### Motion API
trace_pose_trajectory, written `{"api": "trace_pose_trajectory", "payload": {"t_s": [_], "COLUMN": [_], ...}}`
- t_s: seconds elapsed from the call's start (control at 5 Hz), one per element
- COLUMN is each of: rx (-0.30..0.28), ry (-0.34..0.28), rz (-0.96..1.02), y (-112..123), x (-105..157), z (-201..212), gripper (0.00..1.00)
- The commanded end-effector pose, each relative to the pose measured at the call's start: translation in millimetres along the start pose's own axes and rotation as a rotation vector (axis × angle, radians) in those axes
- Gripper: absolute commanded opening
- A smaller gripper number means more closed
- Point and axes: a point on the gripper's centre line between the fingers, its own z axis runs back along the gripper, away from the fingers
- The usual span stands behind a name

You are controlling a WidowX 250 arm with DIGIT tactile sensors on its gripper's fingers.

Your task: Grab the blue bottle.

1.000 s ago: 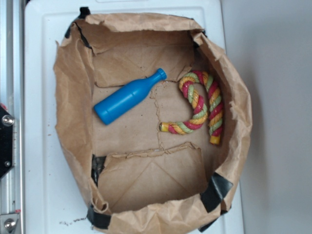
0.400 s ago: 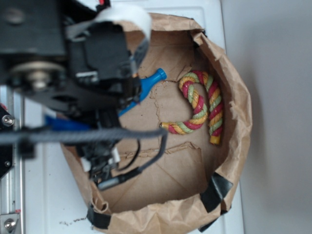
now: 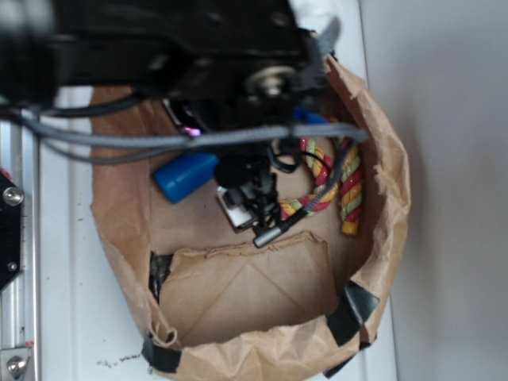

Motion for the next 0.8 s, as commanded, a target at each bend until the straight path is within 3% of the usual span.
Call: {"api": "trace_pose_trajectory", "payload": {"t_s": [0.0,0.2,0.6], "rx": [-0.008,-0.008,-0.031], "ry": [-0.046,-0.046,-0.042], "rz": [0.007,0.007,0.056], "y": [11.4,11.4,25.2], "x": [6.0,6.0,-10.4], "z": [14.2,14.2,-34.9], "gripper": [1.00,1.00,1.00]}}
